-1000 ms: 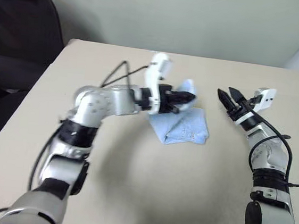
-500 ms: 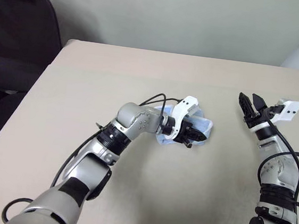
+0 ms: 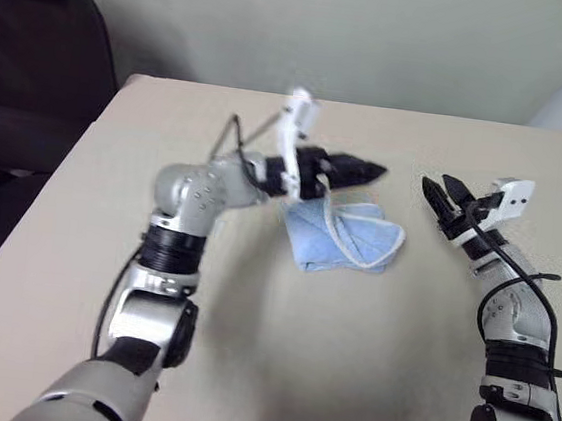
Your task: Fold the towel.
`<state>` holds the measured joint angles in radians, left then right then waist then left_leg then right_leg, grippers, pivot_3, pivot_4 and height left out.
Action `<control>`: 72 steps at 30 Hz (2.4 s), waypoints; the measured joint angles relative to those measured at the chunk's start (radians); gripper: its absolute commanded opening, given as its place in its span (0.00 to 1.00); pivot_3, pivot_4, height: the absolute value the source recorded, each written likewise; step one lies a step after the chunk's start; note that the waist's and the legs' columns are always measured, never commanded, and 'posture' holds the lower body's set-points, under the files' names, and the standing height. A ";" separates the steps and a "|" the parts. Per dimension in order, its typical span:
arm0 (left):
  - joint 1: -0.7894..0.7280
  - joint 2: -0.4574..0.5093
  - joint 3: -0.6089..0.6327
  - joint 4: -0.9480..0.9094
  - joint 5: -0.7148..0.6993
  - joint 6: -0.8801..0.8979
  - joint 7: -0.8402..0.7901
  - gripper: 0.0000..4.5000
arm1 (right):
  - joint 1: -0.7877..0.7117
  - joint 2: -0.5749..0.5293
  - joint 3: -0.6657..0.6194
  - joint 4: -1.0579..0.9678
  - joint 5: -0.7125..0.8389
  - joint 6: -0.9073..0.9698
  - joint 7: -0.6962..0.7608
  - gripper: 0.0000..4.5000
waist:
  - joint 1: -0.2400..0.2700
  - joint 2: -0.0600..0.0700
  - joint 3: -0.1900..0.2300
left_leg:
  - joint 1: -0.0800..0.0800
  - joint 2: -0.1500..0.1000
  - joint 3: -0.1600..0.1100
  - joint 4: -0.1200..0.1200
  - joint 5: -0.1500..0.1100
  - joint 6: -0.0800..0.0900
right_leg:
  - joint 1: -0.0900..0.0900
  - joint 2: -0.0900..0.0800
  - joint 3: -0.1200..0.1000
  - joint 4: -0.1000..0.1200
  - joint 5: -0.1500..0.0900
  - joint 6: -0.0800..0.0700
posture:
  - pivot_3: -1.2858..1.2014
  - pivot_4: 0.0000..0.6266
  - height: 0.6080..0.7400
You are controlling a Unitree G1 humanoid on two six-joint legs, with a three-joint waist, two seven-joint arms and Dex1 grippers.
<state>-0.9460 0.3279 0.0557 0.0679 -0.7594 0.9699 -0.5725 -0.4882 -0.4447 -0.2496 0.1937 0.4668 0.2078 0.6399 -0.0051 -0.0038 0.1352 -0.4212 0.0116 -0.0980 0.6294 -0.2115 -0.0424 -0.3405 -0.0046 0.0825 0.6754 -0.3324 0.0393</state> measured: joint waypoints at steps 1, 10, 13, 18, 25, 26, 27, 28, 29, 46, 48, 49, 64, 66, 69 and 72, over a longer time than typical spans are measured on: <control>0.019 0.039 0.001 -0.018 0.031 -0.037 -0.011 0.81 | 0.002 -0.009 0.010 -0.014 0.001 0.010 0.019 0.22 | -0.001 0.000 0.000 | 0.000 0.000 0.000 0.000 0.000 0.000 | 0.000 0.000 0.000 0.000 0.000 0.000 | 0.52 0.24 1.00; 0.385 0.113 -0.046 -0.200 0.138 -0.203 -0.105 0.14 | 0.099 -0.090 0.095 -0.223 0.058 0.175 0.175 0.00 | 0.011 -0.003 -0.001 | -0.001 -0.001 -0.003 0.002 0.000 0.002 | 0.003 0.000 0.000 -0.003 0.001 0.002 | 0.52 0.24 1.00; 0.405 0.063 -0.198 -0.199 0.249 -0.268 -0.096 0.07 | 0.123 -0.084 0.181 -0.229 0.016 0.194 0.182 0.00 | 0.014 -0.003 -0.001 | 0.001 -0.001 -0.004 0.003 -0.001 0.003 | 0.006 -0.001 0.000 -0.004 0.001 0.002 | 0.52 0.24 1.00; 0.396 0.000 -0.374 -0.018 0.451 -0.384 -0.065 0.07 | 0.123 -0.073 0.277 -0.120 -0.106 0.181 0.161 0.00 | 0.008 -0.003 -0.001 | 0.001 0.000 -0.003 0.002 -0.001 0.003 | 0.006 -0.001 0.000 -0.004 0.002 0.003 | 0.52 0.24 1.00; 0.426 -0.064 -0.325 0.024 0.459 -0.432 -0.074 0.07 | 0.147 -0.086 0.288 -0.091 -0.168 0.104 0.163 0.00 | 0.011 -0.002 -0.008 | 0.004 -0.001 -0.003 0.002 -0.002 0.006 | 0.013 -0.001 -0.001 -0.009 0.002 0.003 | 0.52 0.24 1.00; 0.449 -0.069 -0.292 -0.008 0.416 -0.409 -0.081 0.06 | 0.153 -0.086 0.267 -0.106 -0.142 0.117 0.171 0.04 | 0.011 -0.002 -0.008 | 0.002 -0.001 -0.003 0.002 -0.002 0.005 | 0.011 -0.001 -0.001 -0.010 0.003 0.004 | 0.52 0.24 1.00; 0.474 -0.070 -0.250 -0.056 0.361 -0.379 -0.085 0.06 | 0.160 -0.090 0.238 -0.125 -0.106 0.139 0.179 0.08 | 0.011 -0.002 -0.007 | 0.000 -0.001 -0.003 0.003 -0.002 0.004 | 0.009 0.000 -0.001 -0.010 0.003 0.004 | 0.52 0.24 1.00; 0.489 -0.069 -0.208 -0.104 0.312 -0.350 -0.089 0.06 | 0.164 -0.099 0.208 -0.143 -0.071 0.163 0.187 0.13 | 0.011 -0.002 -0.007 | 0.000 -0.001 -0.003 0.003 -0.002 0.004 | 0.009 0.000 -0.001 -0.010 0.003 0.004 | 0.52 0.24 1.00; 0.493 -0.067 -0.165 -0.148 0.268 -0.325 -0.091 0.06 | 0.164 -0.112 0.178 -0.165 -0.037 0.191 0.195 0.21 | 0.012 -0.002 -0.007 | 0.000 -0.001 -0.003 0.003 -0.002 0.004 | 0.009 0.000 -0.001 -0.010 0.003 0.004 | 0.52 0.24 1.00; 0.700 0.074 0.146 -0.397 0.063 -0.209 0.039 0.06 | -0.040 -0.189 0.006 0.044 0.237 0.738 0.174 0.99 | 0.011 -0.002 -0.007 | 0.003 -0.001 -0.002 0.002 -0.001 0.004 | 0.010 0.000 0.001 -0.010 0.003 0.004 | 0.52 0.24 1.00; 0.709 0.064 0.146 -0.413 0.052 -0.209 0.053 0.06 | -0.061 -0.191 0.006 0.095 0.240 0.782 0.181 0.99 | 0.010 -0.002 -0.007 | 0.003 -0.001 -0.002 0.002 -0.001 0.004 | 0.010 0.000 0.001 -0.010 0.003 0.004 | 0.52 0.24 1.00; 0.714 0.058 0.145 -0.416 0.048 -0.209 0.059 0.06 | -0.073 -0.191 0.010 0.120 0.240 0.800 0.191 0.99 | 0.010 -0.002 -0.007 | 0.003 -0.001 -0.002 0.002 -0.001 0.004 | 0.010 0.000 0.001 -0.010 0.003 0.004 | 0.52 0.24 1.00; 0.755 0.012 0.103 -0.422 0.044 -0.209 0.115 0.06 | -0.132 -0.089 0.118 0.176 0.233 0.859 0.270 0.99 | 0.005 -0.002 -0.007 | 0.003 -0.001 -0.002 0.002 -0.001 0.004 | 0.010 0.001 0.001 -0.010 0.003 0.004 | 0.52 0.24 1.00; 0.756 0.008 0.093 -0.423 0.044 -0.209 0.117 0.06 | -0.136 -0.077 0.134 0.174 0.225 0.854 0.270 0.99 | 0.004 -0.002 -0.007 | 0.003 -0.001 -0.002 0.002 -0.001 0.004 | 0.010 0.001 0.000 -0.010 0.003 0.004 | 0.52 0.24 1.00; 0.762 0.008 0.087 -0.424 0.044 -0.209 0.120 0.06 | -0.141 -0.064 0.145 0.169 0.205 0.840 0.267 0.99 | 0.002 -0.002 -0.007 | 0.003 0.000 -0.002 0.002 -0.002 0.004 | 0.010 0.001 0.000 -0.010 0.003 0.003 | 0.52 0.24 1.00; 0.765 0.006 0.081 -0.424 0.044 -0.209 0.121 0.06 | -0.141 -0.052 0.153 0.159 0.191 0.831 0.255 0.86 | -0.003 -0.002 -0.007 | 0.004 0.000 -0.002 0.002 -0.002 0.004 | 0.010 0.001 0.000 -0.010 0.003 0.003 | 0.52 0.24 1.00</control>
<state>-0.1815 0.3336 0.1370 -0.3560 -0.7156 0.7610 -0.4511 -0.6289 -0.4971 -0.0962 0.3530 0.6579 1.0390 0.8953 -0.0081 -0.0057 0.1278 -0.4177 0.0113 -0.1003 0.6311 -0.2131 -0.0382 -0.3306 -0.0037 0.0829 0.6656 -0.3290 0.0426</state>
